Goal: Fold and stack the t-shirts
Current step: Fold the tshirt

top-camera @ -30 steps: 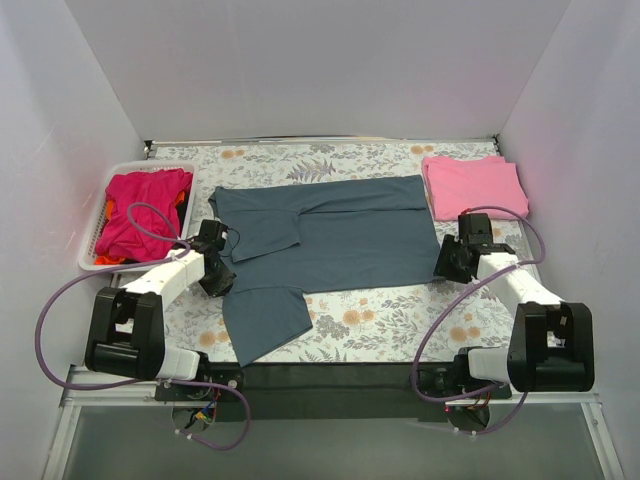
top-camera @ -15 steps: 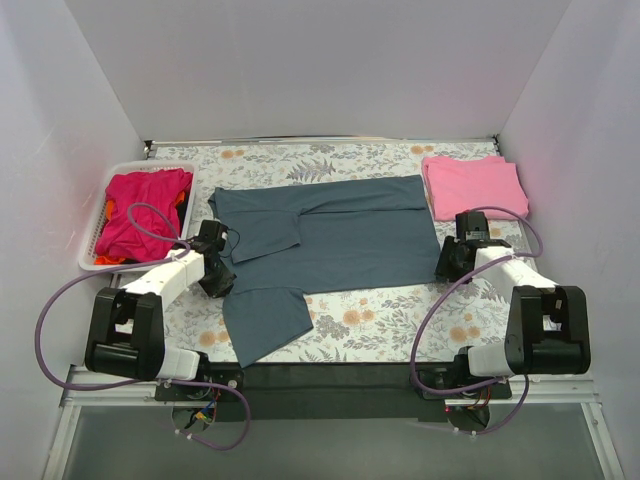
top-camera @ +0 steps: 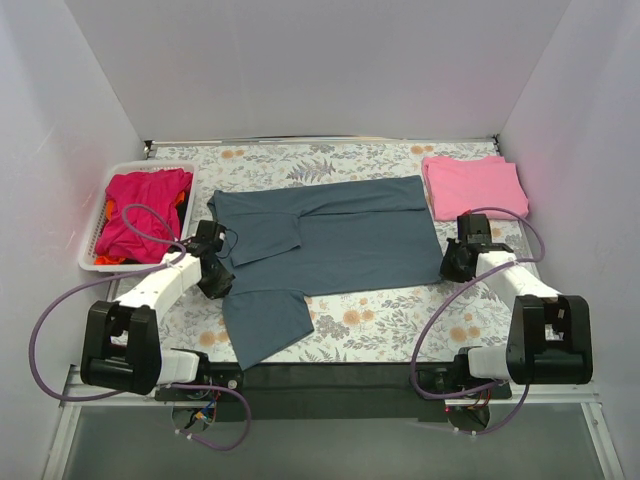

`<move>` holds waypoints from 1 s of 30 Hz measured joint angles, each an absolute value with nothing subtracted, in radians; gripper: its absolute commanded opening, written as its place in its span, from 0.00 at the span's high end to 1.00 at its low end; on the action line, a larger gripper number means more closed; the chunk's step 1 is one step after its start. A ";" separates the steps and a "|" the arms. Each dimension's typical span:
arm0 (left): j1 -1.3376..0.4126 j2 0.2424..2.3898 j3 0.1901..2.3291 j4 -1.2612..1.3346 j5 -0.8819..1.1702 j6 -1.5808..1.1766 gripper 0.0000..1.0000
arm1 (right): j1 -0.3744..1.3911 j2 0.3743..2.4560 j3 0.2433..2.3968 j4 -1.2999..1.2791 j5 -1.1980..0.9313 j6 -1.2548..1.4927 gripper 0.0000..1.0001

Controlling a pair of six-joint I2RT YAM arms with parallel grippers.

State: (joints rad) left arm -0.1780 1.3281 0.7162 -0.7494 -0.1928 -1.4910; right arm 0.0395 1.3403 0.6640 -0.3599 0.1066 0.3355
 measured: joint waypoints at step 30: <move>-0.069 1.492 1.031 -0.800 -0.140 -1.450 0.95 | 0.039 1.575 1.143 -0.477 0.068 0.287 0.99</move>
State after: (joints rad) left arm -0.0689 1.4918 1.0309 -0.7998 -0.1398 -1.4502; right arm 0.0391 1.5745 1.1431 -0.4774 0.0685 0.2867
